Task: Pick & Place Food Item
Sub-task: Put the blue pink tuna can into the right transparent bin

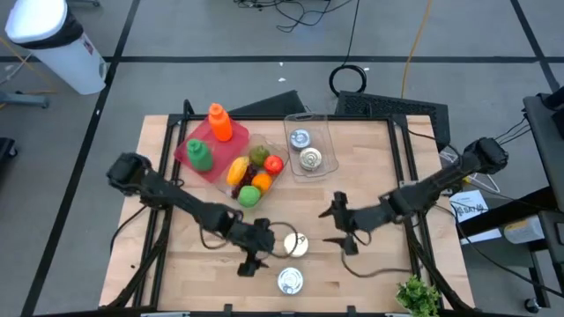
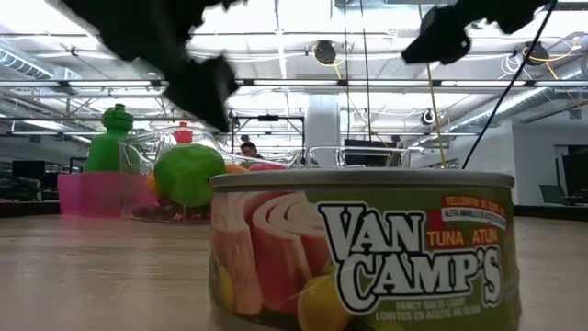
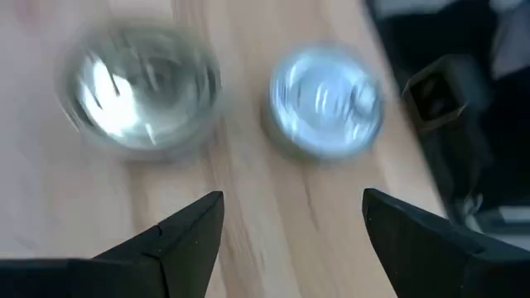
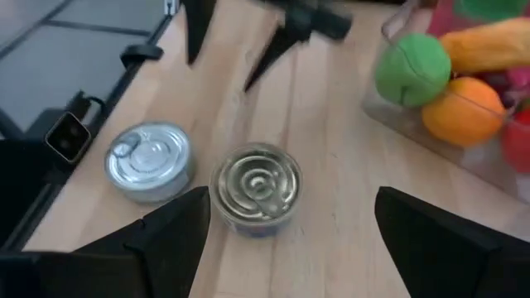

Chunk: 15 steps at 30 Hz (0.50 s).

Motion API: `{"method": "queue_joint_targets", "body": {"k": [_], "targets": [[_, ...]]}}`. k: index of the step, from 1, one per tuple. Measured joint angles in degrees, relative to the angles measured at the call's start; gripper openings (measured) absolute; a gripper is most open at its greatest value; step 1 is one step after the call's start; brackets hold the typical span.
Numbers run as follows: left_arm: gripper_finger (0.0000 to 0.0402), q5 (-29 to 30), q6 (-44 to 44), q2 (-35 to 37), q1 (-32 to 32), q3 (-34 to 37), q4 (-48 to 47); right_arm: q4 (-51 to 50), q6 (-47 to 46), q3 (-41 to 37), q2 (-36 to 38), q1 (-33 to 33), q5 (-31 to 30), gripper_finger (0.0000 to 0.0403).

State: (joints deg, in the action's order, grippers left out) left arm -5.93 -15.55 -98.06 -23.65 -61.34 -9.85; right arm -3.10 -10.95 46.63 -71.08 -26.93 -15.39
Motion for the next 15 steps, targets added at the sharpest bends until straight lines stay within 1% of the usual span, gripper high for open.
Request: {"method": "queue_joint_targets", "body": {"k": [2, 5, 7, 11, 15], "targets": [[0.0301, -0.1, -3.0, -2.5, -0.8, 0.0, -0.5, 2.4, -0.7, -1.0, -0.1, -2.6, -3.5, 0.0324], [0.0301, 0.0, -6.2, -6.3, -0.7, 0.0, 1.8, 3.7, -0.8, -2.0, -0.3, -5.2, -7.4, 0.0324], [0.0301, 0.0, -7.1, -8.8, -0.3, 0.0, 6.1, 6.4, -0.8, -2.8, -0.5, -6.4, -8.6, 0.0324], [0.0301, 0.7, -5.4, -13.3, 1.2, 0.0, 16.0, 10.9, -0.6, -5.1, -1.0, -7.8, -8.5, 0.0324], [0.0301, 3.9, -2.2, -16.8, 3.8, 0.0, 25.3, 12.2, -3.7, -6.6, -2.1, -8.0, -8.6, 0.0325]]}}
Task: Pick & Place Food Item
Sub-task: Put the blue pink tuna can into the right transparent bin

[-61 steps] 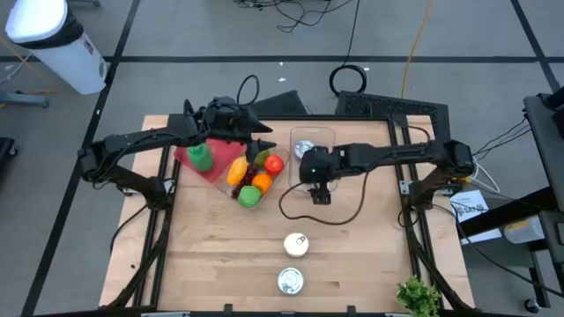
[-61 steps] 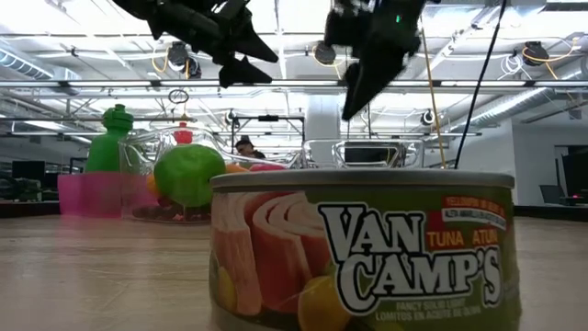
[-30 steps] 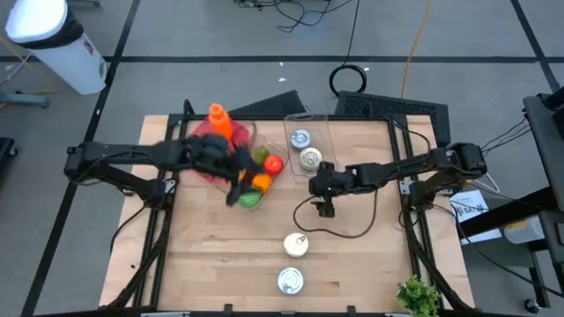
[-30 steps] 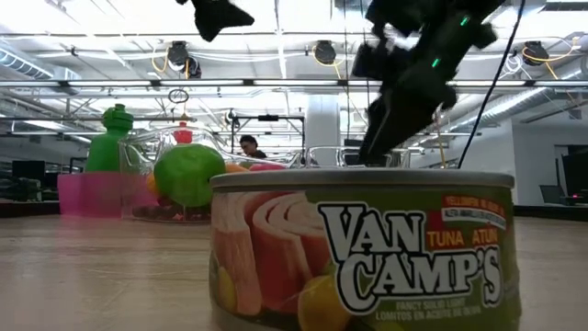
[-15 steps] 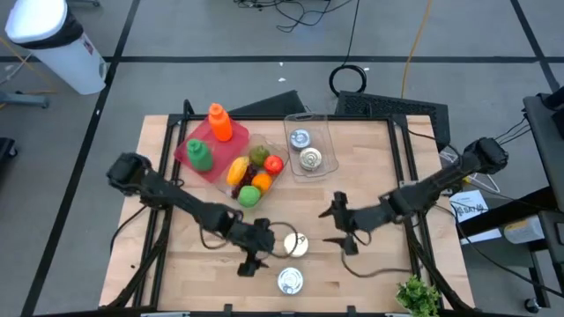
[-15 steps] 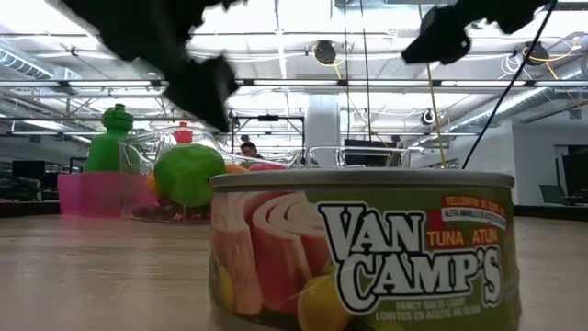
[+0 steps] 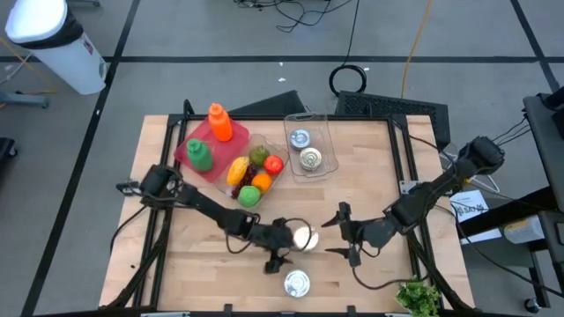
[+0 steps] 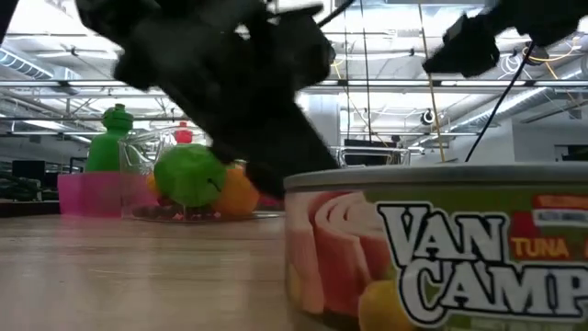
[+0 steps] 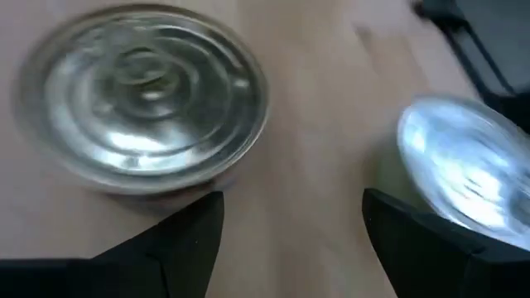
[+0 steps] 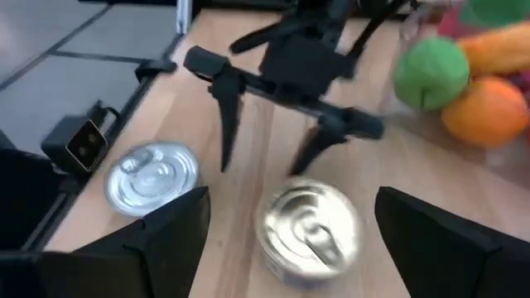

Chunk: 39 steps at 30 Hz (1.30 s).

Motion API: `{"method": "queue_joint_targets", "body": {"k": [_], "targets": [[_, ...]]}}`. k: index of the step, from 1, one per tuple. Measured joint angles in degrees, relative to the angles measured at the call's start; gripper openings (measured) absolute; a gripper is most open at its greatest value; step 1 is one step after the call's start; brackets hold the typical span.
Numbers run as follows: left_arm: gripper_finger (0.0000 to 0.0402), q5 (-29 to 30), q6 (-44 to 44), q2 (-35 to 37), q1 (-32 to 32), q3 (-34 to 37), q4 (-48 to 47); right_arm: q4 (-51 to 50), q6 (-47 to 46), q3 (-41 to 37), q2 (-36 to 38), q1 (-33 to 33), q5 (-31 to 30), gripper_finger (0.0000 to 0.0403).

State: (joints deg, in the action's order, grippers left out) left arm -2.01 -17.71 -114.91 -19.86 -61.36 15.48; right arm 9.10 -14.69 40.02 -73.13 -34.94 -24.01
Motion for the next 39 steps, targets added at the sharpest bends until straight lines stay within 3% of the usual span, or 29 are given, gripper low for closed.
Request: {"method": "queue_joint_targets", "body": {"k": [7, 10, 16, 22, 28, 34, 39], "targets": [[0.0301, 8.4, 0.7, -1.4, 5.8, 0.0, 6.3, -0.4, -3.7, -0.9, -4.4, 0.9, 0.0, 0.0325], [0.0301, 6.4, -0.5, -0.5, 8.0, 0.0, 5.9, -0.5, -4.1, -0.9, -7.8, 1.1, 0.7, 0.0325], [0.0301, -2.8, -3.7, 0.7, 9.2, 0.0, 7.8, -1.2, -10.2, -0.9, -12.1, 1.2, 2.9, 0.0325], [0.0301, -2.5, -0.3, 0.7, 7.8, 0.0, 7.7, -6.8, -25.2, -0.8, -6.5, 3.9, -0.6, 0.0325], [0.0301, -2.5, 0.9, 0.7, 7.4, 0.0, 7.9, -22.7, -43.3, -0.8, -3.5, 6.6, -1.4, 0.0325], [0.0301, -2.5, 0.8, 0.7, 7.4, 0.0, 8.0, -24.4, -45.4, -0.8, -6.5, 8.1, 3.1, 0.0325], [0.0301, -2.5, -0.1, 0.7, 7.4, 0.0, 8.0, -24.1, -44.7, -0.8, -6.7, 9.1, 3.3, 0.0325]]}}
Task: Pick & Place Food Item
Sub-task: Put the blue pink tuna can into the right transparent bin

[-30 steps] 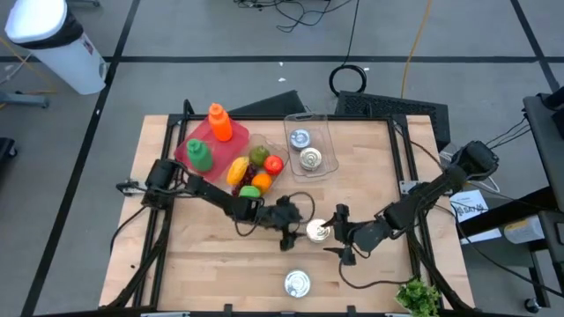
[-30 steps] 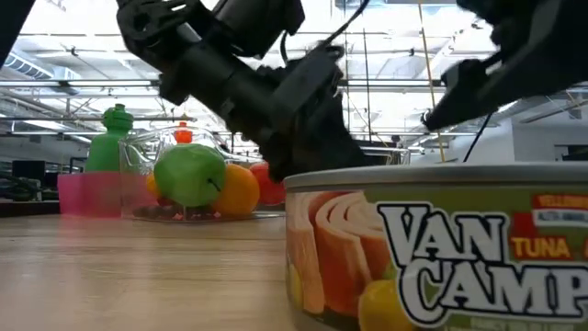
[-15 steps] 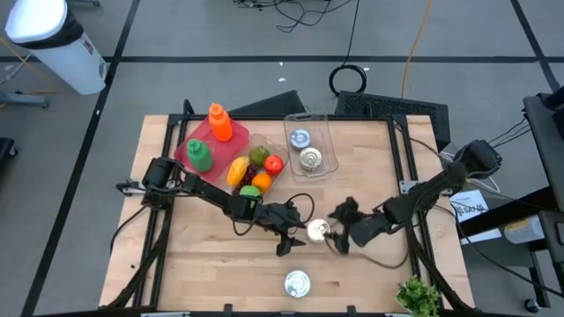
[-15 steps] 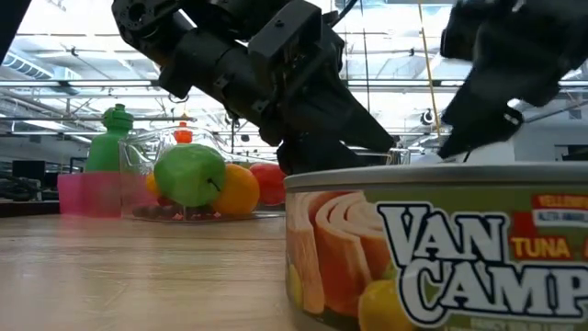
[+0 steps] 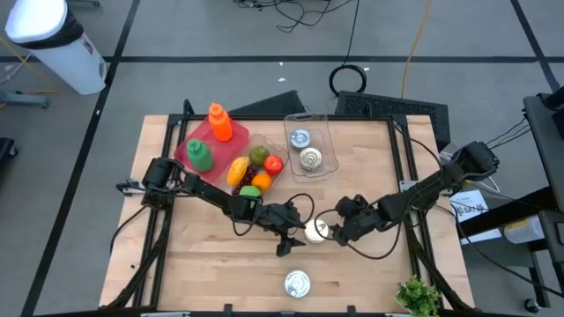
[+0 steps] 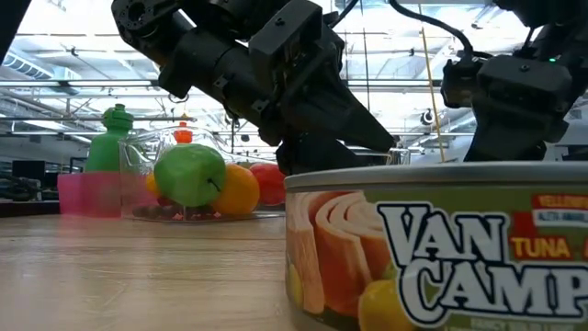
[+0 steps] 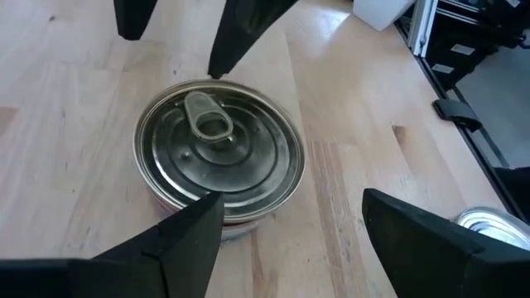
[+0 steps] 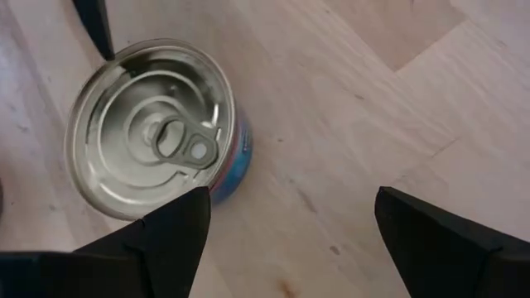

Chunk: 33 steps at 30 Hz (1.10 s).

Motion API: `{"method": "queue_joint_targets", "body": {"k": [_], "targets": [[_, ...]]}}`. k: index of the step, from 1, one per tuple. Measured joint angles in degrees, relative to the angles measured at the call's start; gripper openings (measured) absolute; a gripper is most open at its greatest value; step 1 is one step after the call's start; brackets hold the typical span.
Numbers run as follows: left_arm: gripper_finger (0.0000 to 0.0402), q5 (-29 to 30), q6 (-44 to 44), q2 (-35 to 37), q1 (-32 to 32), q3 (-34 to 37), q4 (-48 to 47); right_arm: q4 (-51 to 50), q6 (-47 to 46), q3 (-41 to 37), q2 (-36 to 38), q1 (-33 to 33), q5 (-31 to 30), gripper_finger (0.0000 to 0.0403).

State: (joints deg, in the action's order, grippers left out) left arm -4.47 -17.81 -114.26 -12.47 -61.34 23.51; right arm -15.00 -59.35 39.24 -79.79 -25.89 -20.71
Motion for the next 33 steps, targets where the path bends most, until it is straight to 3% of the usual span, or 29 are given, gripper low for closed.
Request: {"method": "queue_joint_targets", "body": {"k": [9, 19, 24, 33], "targets": [[0.0301, 0.0, -0.3, 0.0, 0.0, 0.0, -0.1, 4.8, 1.8, 0.0, 0.5, 0.1, 1.2, 0.0325], [0.0301, 0.0, -0.3, 0.0, 0.0, 0.0, -0.7, -5.0, -2.5, -0.8, -0.2, 1.3, -1.5, 0.0325], [0.0301, 0.0, -0.3, 0.0, 0.0, 0.0, -0.8, -7.3, -5.0, -1.6, -0.1, 1.5, 0.6, 0.0325], [0.0301, 0.0, -0.3, 0.0, 0.0, 0.0, -0.9, 6.3, 1.0, -1.5, 2.5, 1.4, 1.4, 0.0325]]}}
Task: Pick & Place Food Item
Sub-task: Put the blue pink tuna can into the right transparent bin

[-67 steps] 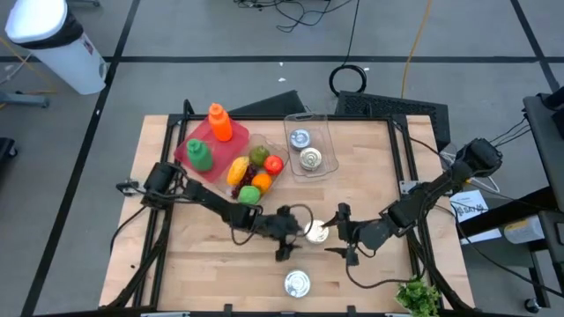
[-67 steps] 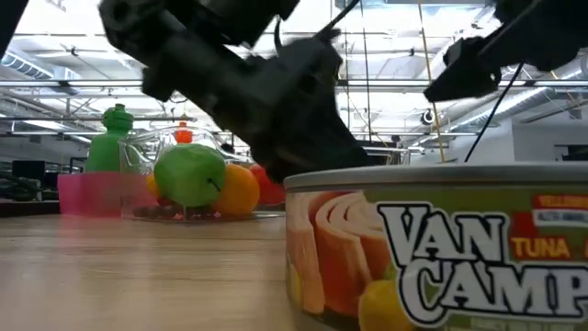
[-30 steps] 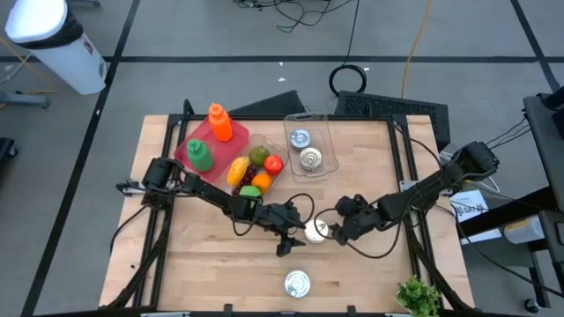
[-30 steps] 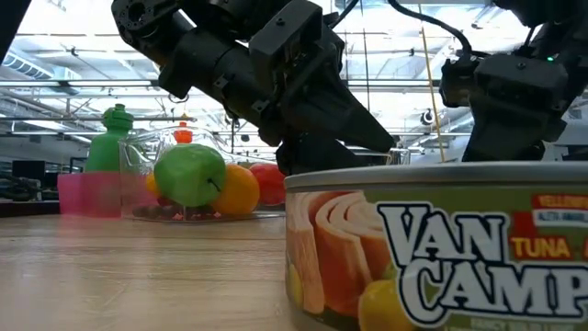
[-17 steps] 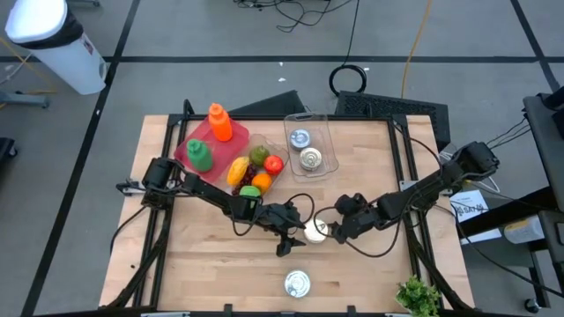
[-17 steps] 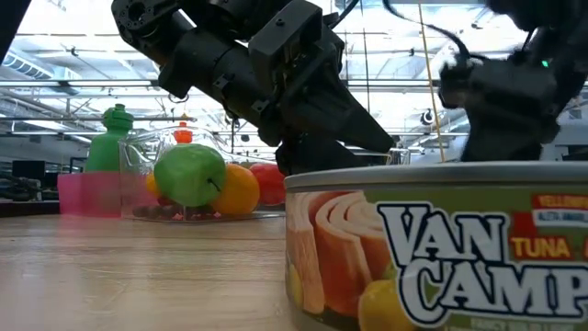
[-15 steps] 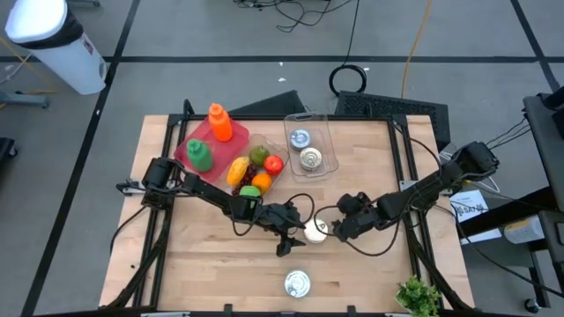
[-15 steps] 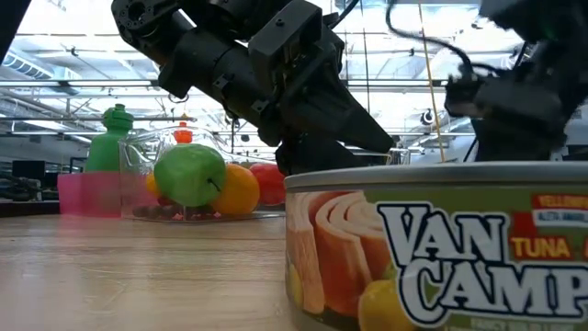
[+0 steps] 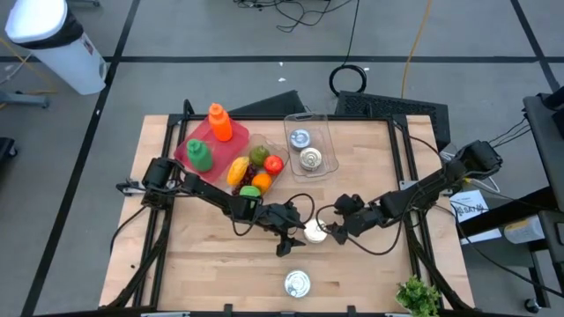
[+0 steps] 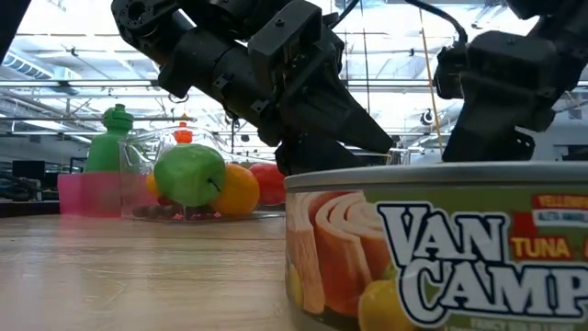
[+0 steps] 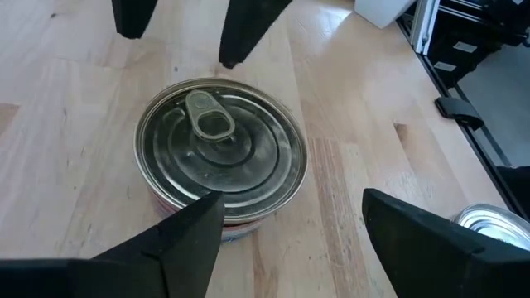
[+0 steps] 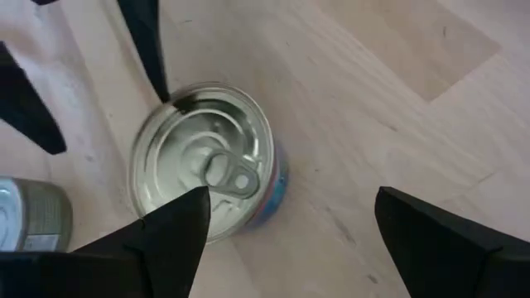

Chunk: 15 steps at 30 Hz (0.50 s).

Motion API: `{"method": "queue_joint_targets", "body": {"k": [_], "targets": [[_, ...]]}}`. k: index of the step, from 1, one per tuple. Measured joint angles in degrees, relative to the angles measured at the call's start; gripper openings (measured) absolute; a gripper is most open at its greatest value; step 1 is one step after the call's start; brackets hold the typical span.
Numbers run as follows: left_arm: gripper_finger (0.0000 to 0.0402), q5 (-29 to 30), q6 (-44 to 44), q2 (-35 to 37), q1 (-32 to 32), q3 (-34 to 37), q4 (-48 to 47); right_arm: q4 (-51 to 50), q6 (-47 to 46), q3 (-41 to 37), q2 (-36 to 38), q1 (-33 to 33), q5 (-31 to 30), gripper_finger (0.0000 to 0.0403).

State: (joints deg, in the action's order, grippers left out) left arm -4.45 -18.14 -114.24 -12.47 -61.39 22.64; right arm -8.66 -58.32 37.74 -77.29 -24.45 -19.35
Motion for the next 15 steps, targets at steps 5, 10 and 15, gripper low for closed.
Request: {"method": "queue_joint_targets", "body": {"k": [5, 10, 15], "targets": [[0.0301, 0.0, 0.0, 0.0, 0.0, 0.0, 0.0, -0.3, 0.5, 0.0, -2.4, 0.0, 0.1, 0.0325], [0.0301, 0.0, 0.0, 0.0, 0.0, 0.0, 0.0, -2.4, -0.5, 0.0, -3.0, 0.9, 0.0, 0.0325], [0.0301, 0.0, 0.0, 0.0, 0.0, 0.0, -0.2, -7.8, -3.6, 0.2, -2.8, 1.8, -0.2, 0.0325]]}}
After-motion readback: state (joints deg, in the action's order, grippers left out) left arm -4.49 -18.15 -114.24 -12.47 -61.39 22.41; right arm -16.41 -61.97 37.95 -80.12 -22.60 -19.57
